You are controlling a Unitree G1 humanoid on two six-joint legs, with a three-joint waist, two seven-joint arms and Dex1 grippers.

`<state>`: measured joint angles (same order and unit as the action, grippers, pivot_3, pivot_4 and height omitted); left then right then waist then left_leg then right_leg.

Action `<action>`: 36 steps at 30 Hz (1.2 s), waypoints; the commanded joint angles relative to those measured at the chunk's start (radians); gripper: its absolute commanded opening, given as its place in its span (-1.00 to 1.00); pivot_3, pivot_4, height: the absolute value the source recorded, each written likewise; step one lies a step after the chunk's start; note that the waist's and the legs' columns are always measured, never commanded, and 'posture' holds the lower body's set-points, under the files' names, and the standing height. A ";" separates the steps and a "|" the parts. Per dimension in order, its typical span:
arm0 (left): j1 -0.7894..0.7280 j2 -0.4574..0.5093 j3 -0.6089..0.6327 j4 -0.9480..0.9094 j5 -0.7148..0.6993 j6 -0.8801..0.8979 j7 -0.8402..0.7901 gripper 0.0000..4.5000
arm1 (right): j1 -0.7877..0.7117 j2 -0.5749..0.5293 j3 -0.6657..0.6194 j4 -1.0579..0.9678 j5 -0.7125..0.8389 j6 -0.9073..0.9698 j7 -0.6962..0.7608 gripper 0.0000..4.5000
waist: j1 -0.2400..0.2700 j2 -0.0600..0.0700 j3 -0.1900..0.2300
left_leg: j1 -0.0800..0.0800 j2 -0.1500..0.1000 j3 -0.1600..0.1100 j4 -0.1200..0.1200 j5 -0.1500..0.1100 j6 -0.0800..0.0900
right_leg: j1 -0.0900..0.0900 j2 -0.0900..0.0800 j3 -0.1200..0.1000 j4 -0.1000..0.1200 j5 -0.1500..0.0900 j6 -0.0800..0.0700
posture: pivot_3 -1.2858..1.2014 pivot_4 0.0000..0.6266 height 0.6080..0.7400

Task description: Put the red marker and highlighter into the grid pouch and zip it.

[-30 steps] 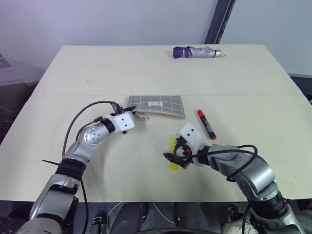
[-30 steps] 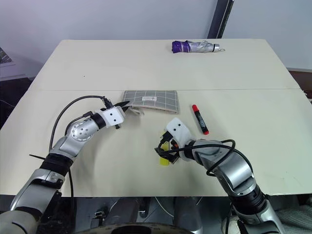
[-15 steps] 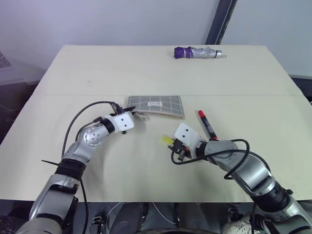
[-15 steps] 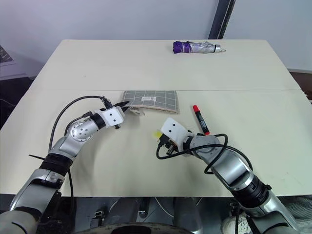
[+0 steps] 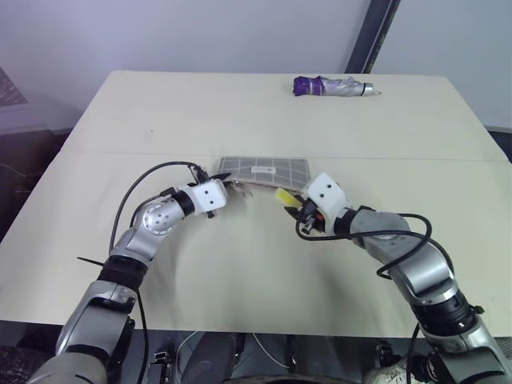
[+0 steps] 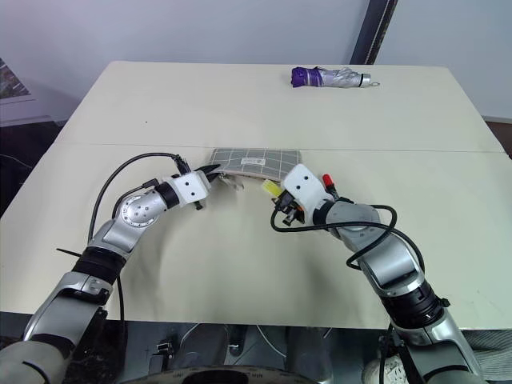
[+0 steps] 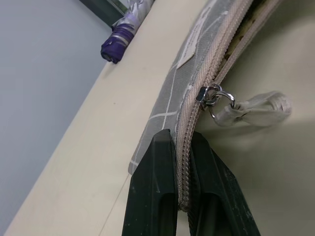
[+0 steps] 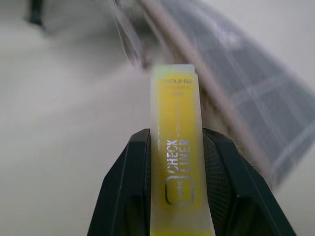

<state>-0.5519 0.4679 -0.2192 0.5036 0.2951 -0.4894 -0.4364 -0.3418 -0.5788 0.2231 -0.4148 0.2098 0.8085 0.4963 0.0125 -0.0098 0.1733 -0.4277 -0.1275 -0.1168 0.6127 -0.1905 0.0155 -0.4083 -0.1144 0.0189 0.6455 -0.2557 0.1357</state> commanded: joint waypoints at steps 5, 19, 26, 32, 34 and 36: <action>-0.002 0.006 0.003 -0.057 -0.010 -0.024 -0.005 -1.00 | -0.008 0.016 -0.052 -0.031 0.015 0.004 0.006 -0.61 | -0.001 0.000 0.000 | 0.000 0.001 0.000 0.000 -0.001 -0.001 | 0.000 0.000 0.000 0.001 0.000 0.000 | 0.03 -0.52 1.00; -0.009 0.019 -0.014 -0.075 0.021 -0.060 -0.028 -1.00 | -0.031 0.044 -0.107 -0.060 0.058 0.076 0.017 -0.61 | -0.001 0.000 0.000 | 0.000 0.000 0.000 0.000 -0.001 -0.001 | 0.000 0.000 0.000 0.001 0.000 0.000 | 0.03 -0.52 1.00; -0.008 0.027 -0.033 -0.085 -0.036 -0.102 -0.110 -1.00 | -0.079 0.062 -0.082 -0.018 0.027 0.076 -0.017 -0.61 | -0.003 0.000 0.000 | 0.000 0.001 0.000 0.000 -0.001 -0.001 | 0.000 0.001 0.000 0.001 0.000 0.000 | 0.03 -0.52 1.00; -0.027 0.038 -0.058 -0.097 -0.136 -0.134 -0.285 -1.00 | -0.142 0.064 0.062 0.035 -0.063 0.046 -0.010 -0.61 | -0.003 0.000 0.000 | 0.000 0.001 0.000 0.000 -0.001 -0.001 | -0.001 0.001 0.000 0.000 0.000 0.000 | 0.03 -0.52 1.00; -0.035 0.045 -0.060 -0.102 -0.154 -0.135 -0.329 -1.00 | -0.156 0.092 0.071 0.038 -0.059 0.057 -0.013 -0.61 | -0.003 0.001 0.000 | 0.000 0.001 0.000 0.000 0.000 0.000 | -0.001 0.000 0.000 0.000 0.000 0.000 | 0.03 -0.52 1.00; -0.048 0.045 -0.046 -0.106 -0.178 -0.118 -0.352 -1.00 | -0.159 0.086 0.103 0.036 -0.080 0.041 0.000 -0.61 | -0.003 0.001 0.000 | 0.000 0.001 0.000 0.000 0.000 0.000 | -0.001 0.000 0.000 0.000 0.000 0.000 | 0.03 -0.52 1.00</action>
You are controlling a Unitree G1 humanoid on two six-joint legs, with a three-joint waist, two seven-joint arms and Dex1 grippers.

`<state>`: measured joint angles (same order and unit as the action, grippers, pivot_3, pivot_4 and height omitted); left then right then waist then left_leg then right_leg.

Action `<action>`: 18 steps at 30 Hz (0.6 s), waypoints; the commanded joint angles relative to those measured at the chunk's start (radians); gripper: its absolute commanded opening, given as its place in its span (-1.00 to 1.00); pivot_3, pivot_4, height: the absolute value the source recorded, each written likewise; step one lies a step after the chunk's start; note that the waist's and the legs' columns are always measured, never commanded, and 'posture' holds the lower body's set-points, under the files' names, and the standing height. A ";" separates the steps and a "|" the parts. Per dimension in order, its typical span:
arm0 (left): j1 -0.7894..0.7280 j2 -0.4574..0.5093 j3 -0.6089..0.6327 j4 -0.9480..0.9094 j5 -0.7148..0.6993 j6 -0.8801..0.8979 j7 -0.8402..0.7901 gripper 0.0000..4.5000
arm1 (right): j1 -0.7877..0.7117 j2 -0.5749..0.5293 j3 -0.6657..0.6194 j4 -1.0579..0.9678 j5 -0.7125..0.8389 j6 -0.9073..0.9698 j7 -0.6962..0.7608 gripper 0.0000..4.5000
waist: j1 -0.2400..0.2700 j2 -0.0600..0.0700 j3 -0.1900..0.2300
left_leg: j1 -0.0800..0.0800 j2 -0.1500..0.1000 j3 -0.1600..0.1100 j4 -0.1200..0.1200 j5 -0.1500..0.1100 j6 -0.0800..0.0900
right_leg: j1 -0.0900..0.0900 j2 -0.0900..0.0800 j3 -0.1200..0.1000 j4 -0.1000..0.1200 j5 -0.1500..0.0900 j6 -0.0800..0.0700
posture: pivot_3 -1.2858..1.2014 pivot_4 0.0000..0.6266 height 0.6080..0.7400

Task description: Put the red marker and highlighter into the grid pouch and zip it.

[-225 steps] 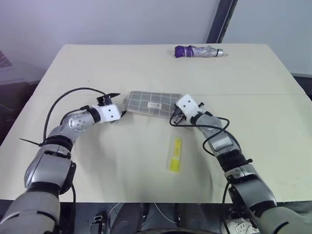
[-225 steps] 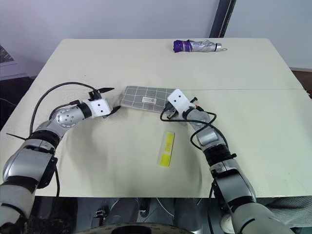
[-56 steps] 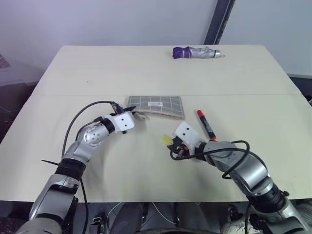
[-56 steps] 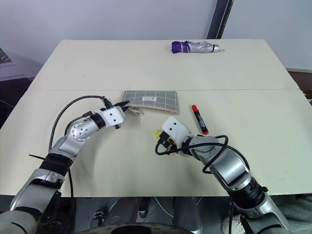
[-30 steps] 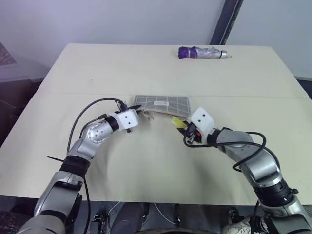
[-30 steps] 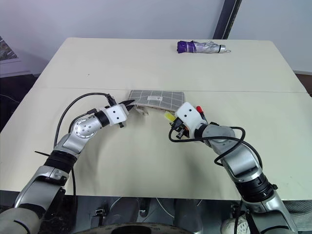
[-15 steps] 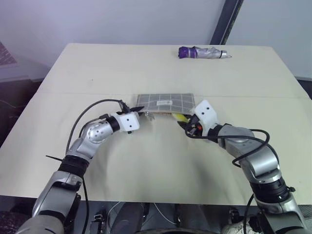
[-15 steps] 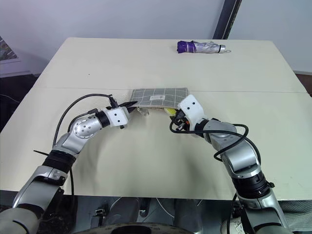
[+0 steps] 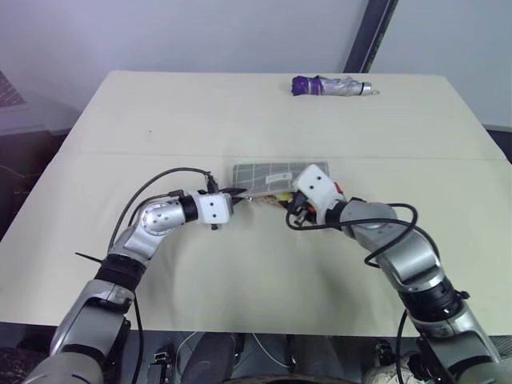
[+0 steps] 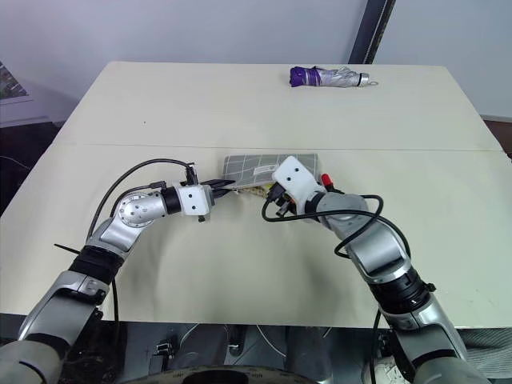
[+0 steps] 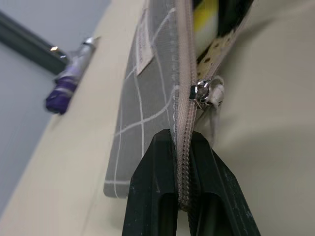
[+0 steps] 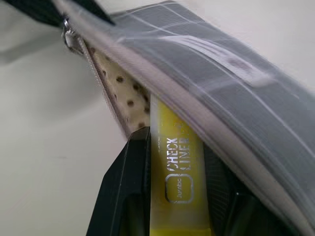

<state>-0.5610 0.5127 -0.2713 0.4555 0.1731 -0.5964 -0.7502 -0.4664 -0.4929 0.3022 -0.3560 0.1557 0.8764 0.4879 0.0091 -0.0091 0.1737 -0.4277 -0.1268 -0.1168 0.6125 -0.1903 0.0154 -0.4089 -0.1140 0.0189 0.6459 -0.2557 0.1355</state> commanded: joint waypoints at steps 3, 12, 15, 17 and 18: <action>-0.048 0.004 0.017 -0.062 -0.083 -0.008 -0.071 -1.00 | -0.036 -0.035 0.092 -0.015 -0.091 -0.123 0.042 -0.61 | 0.002 0.000 0.000 | 0.000 0.000 0.000 0.001 -0.001 -0.001 | 0.000 0.000 0.000 0.000 0.000 0.000 | 0.03 -0.52 1.00; -0.067 0.018 0.069 -0.087 -0.210 0.037 -0.166 -1.00 | -0.038 -0.111 0.193 0.039 -0.267 -0.324 0.131 -0.61 | -0.006 0.000 0.000 | 0.000 0.000 0.000 0.000 0.000 0.000 | 0.000 0.001 0.000 0.000 0.000 0.000 | 0.03 -0.52 1.00; -0.070 0.017 0.076 -0.094 -0.230 0.052 -0.183 -1.00 | -0.035 -0.095 0.186 0.049 -0.281 -0.356 0.152 -0.61 | -0.005 0.000 0.000 | 0.000 0.000 0.000 0.001 0.000 0.000 | 0.000 0.001 0.000 0.000 0.000 0.000 | 0.03 -0.52 1.00; -0.070 0.016 0.079 -0.097 -0.234 0.057 -0.184 -1.00 | -0.032 -0.072 0.165 0.054 -0.276 -0.366 0.151 -0.15 | -0.006 0.000 0.000 | 0.000 0.000 0.000 0.001 0.000 0.001 | 0.000 0.001 0.000 0.000 0.000 0.000 | 0.03 -0.52 1.00; -0.069 0.016 0.081 -0.097 -0.232 0.058 -0.184 -1.00 | -0.033 -0.068 0.160 0.060 -0.284 -0.377 0.148 0.04 | -0.006 0.000 0.000 | 0.000 0.000 0.000 0.001 0.000 0.001 | 0.000 0.001 0.000 0.000 0.000 0.000 | 0.03 -0.52 1.00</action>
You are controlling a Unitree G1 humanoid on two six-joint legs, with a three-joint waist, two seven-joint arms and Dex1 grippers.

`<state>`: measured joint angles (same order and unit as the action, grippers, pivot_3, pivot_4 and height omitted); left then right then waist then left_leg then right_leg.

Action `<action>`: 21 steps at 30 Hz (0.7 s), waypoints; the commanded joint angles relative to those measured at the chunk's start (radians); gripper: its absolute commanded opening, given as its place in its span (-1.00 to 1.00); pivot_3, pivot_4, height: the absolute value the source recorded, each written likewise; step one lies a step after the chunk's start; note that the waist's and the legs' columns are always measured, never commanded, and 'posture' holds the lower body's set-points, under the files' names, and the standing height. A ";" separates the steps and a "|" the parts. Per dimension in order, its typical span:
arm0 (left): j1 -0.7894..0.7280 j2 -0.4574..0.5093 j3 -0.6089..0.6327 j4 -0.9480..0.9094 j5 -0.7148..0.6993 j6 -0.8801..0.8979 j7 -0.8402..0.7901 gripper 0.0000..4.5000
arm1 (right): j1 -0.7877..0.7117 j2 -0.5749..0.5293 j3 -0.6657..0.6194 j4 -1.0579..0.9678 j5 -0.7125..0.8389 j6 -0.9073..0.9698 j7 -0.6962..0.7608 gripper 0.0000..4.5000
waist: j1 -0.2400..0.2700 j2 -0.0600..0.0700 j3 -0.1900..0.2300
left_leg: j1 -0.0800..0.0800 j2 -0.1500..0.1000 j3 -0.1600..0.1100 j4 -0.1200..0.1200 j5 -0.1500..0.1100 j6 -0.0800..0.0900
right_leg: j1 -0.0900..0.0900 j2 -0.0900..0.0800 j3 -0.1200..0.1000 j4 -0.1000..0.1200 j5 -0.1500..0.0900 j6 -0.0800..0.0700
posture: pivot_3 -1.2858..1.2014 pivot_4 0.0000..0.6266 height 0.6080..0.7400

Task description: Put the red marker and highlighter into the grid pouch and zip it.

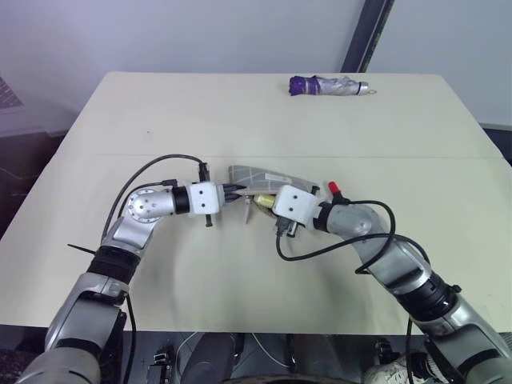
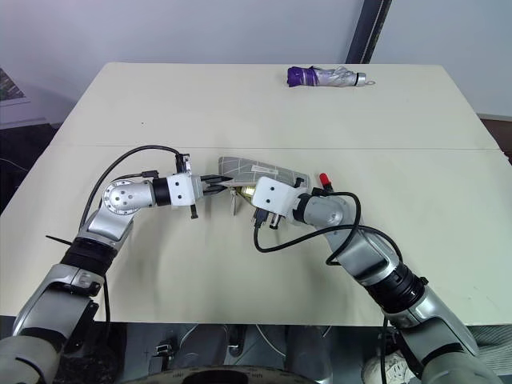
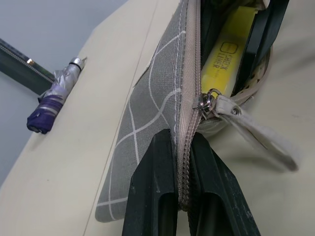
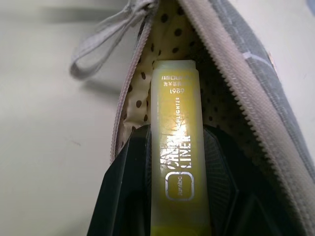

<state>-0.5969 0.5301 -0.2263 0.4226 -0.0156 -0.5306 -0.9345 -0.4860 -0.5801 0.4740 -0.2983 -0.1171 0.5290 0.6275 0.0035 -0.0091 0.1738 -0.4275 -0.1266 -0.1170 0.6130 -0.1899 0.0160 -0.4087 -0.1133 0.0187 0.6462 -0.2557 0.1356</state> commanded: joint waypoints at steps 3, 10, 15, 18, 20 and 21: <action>-0.025 0.001 0.040 -0.057 -0.034 -0.009 0.004 -1.00 | -0.012 0.017 -0.017 0.009 -0.038 -0.062 0.008 0.69 | 0.001 0.000 0.000 | 0.000 0.000 0.000 0.000 0.000 0.000 | 0.000 0.000 0.000 0.000 0.000 0.000 | 0.03 -0.52 1.00; -0.012 0.010 0.053 -0.001 -0.026 -0.015 0.022 -1.00 | 0.057 0.022 -0.091 -0.088 0.029 -0.025 0.047 0.98 | 0.003 0.000 0.000 | 0.000 0.000 0.000 0.000 0.000 0.000 | 0.000 0.000 0.000 0.000 0.000 0.000 | 0.03 -0.52 1.00; -0.008 0.013 0.048 0.012 -0.021 -0.026 0.018 -1.00 | 0.078 0.070 -0.145 -0.166 0.113 0.085 0.055 0.98 | 0.003 0.000 0.000 | 0.000 0.000 0.000 0.000 0.000 0.000 | 0.000 0.000 0.000 0.000 0.000 0.000 | 0.03 -0.52 1.00; -0.009 0.015 0.042 0.019 -0.009 -0.036 0.021 -1.00 | 0.065 0.101 -0.197 -0.222 0.187 0.142 0.064 0.98 | 0.003 0.000 0.000 | 0.000 0.000 0.000 0.000 0.000 0.000 | 0.000 0.000 0.000 0.000 0.000 0.000 | 0.03 -0.52 1.00; -0.010 0.015 0.041 0.025 -0.004 -0.040 0.023 -1.00 | 0.061 0.097 -0.214 -0.247 0.210 0.158 0.073 0.98 | 0.004 0.000 0.000 | 0.000 0.000 0.000 0.000 0.000 0.000 | 0.000 0.000 0.000 0.000 0.000 0.000 | 0.03 -0.52 1.00; -0.011 0.019 0.041 0.031 0.006 -0.048 0.028 -1.00 | 0.071 0.086 -0.233 -0.264 0.232 0.169 0.084 0.98 | 0.004 0.000 0.000 | 0.000 0.000 0.000 0.000 0.000 0.000 | 0.000 0.000 0.000 0.000 0.000 0.000 | 0.03 -0.52 1.00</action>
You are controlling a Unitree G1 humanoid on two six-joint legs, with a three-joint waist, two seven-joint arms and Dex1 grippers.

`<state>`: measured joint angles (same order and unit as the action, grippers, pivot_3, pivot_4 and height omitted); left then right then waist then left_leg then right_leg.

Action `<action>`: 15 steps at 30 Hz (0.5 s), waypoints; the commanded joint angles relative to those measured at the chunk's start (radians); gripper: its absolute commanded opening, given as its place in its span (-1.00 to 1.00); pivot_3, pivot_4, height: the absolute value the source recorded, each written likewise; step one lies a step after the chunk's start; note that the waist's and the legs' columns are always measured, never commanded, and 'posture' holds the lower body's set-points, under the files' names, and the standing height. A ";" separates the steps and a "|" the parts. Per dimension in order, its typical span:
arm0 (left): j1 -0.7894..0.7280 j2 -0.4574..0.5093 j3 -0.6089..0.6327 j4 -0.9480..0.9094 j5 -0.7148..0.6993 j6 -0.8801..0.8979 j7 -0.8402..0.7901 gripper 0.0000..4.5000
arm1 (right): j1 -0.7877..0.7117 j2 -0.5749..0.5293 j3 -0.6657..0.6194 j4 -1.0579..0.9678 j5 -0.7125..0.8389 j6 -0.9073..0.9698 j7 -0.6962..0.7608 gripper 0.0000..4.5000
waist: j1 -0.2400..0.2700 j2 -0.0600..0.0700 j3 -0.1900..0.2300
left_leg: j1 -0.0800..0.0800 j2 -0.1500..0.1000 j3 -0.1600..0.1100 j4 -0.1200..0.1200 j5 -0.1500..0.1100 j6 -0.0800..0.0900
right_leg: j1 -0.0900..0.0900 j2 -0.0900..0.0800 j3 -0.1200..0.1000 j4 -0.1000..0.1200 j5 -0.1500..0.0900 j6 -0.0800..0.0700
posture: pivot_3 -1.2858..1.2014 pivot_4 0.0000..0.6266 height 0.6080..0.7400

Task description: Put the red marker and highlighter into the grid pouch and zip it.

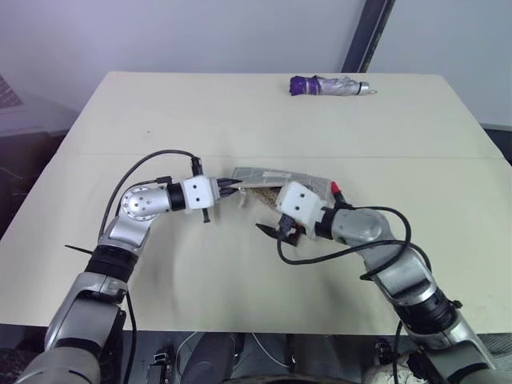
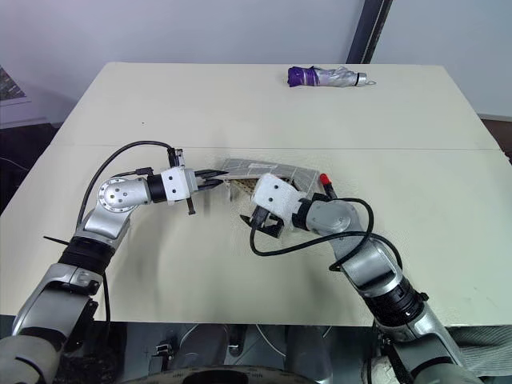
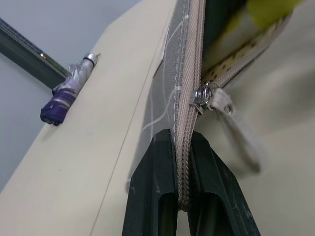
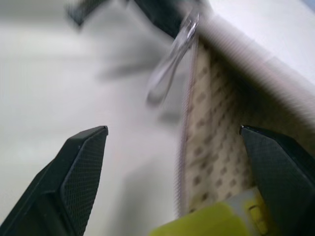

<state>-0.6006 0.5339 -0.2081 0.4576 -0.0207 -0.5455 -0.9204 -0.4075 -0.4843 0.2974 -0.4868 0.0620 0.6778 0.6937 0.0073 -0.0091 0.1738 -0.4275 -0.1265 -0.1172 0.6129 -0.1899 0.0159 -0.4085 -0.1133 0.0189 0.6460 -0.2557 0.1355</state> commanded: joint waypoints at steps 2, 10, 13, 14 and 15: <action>-0.010 0.020 0.028 0.010 0.022 -0.039 0.026 -1.00 | 0.024 -0.047 -0.093 -0.108 0.089 0.033 0.046 0.98 | 0.003 0.000 0.000 | 0.000 0.000 0.000 0.000 -0.001 -0.001 | 0.000 0.000 0.000 0.000 0.000 0.000 | 0.03 -0.52 1.00; -0.023 0.043 0.041 0.037 0.044 -0.050 0.069 -1.00 | 0.101 -0.046 -0.247 -0.164 0.239 0.188 -0.008 0.98 | 0.001 0.000 0.000 | 0.000 0.000 0.000 0.000 -0.001 -0.002 | 0.000 -0.001 0.000 0.000 0.000 0.000 | 0.03 -0.52 1.00; -0.026 0.055 0.044 0.040 0.054 -0.051 0.078 -1.00 | 0.091 -0.007 -0.330 -0.185 0.333 0.239 -0.029 0.98 | 0.002 0.000 0.000 | 0.000 0.001 0.000 0.000 -0.001 -0.002 | 0.000 -0.001 0.000 0.000 0.000 0.000 | 0.03 -0.52 1.00; -0.026 0.061 0.046 0.043 0.060 -0.049 0.084 -1.00 | 0.089 0.007 -0.364 -0.191 0.367 0.249 -0.040 0.98 | 0.002 0.000 0.000 | 0.000 0.001 0.000 0.000 -0.001 -0.002 | 0.000 -0.001 0.000 0.000 0.000 0.000 | 0.03 -0.52 1.00; -0.027 0.071 0.049 0.050 0.067 -0.053 0.089 -1.00 | 0.087 0.031 -0.420 -0.194 0.422 0.273 -0.052 0.98 | 0.002 0.000 0.000 | 0.000 0.001 0.000 0.000 -0.001 -0.001 | 0.000 -0.001 0.000 0.000 0.000 0.000 | 0.03 -0.52 1.00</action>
<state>-0.6038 0.5849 -0.1982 0.5109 0.0410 -0.5781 -0.8485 -0.3011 -0.4690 -0.0434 -0.6296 0.4126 0.9326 0.6601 0.0097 -0.0092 0.1739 -0.4276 -0.1254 -0.1170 0.6124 -0.1909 0.0147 -0.4087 -0.1140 0.0193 0.6457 -0.2558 0.1354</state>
